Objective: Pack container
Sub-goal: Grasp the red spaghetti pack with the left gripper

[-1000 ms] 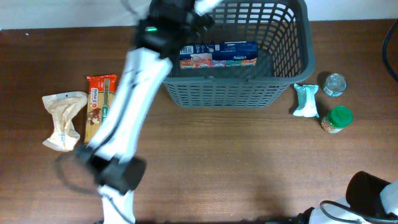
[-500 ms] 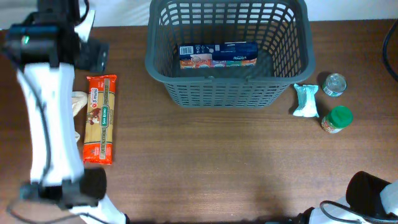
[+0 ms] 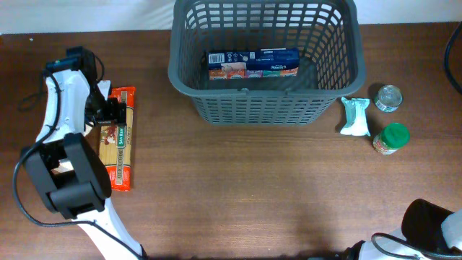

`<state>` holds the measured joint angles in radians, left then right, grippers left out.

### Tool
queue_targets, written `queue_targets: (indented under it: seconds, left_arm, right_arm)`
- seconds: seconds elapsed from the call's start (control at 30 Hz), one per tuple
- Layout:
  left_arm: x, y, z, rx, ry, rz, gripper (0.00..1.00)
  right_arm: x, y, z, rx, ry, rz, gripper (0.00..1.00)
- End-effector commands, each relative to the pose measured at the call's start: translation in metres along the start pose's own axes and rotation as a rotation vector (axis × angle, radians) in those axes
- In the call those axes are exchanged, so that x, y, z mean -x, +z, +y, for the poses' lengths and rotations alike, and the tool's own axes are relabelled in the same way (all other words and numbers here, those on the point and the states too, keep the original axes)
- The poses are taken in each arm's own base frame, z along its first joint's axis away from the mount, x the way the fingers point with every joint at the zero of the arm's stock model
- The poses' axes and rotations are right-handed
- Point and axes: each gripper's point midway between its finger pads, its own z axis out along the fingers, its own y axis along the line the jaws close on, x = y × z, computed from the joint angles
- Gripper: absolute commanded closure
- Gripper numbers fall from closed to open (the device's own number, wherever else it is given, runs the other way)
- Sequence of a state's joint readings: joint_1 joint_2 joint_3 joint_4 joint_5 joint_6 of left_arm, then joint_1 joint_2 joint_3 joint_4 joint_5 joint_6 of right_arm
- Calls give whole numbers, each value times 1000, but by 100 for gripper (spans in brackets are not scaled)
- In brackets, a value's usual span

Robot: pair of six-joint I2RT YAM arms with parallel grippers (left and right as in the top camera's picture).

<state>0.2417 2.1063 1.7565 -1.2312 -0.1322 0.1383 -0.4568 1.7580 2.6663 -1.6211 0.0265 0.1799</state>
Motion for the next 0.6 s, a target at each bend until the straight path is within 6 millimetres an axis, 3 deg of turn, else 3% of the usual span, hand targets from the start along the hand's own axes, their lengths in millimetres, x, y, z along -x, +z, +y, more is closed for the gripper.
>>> queue_targets:
  seconds: [0.0,0.33,0.43,0.53,0.57]
  left_arm:
    - [-7,33,-10,-45,14,44,9]
    - [-4,71,-9,-34,0,9,11]
    - [-8,83,-12,-37,2,30,19]
    - [-11,93,-14,-41,5,58,36]
    - [-12,96,-14,-42,6,63,46]
  right_arm:
    - [0,1,-3,-15,6,1,1]
    - [0,1,-3,-15,6,1,1]
    - [0,1,-3,-15,6,1,1]
    - [0,1,-3,-15,6,1,1]
    - [0,1,-3,-15,6,1,1]
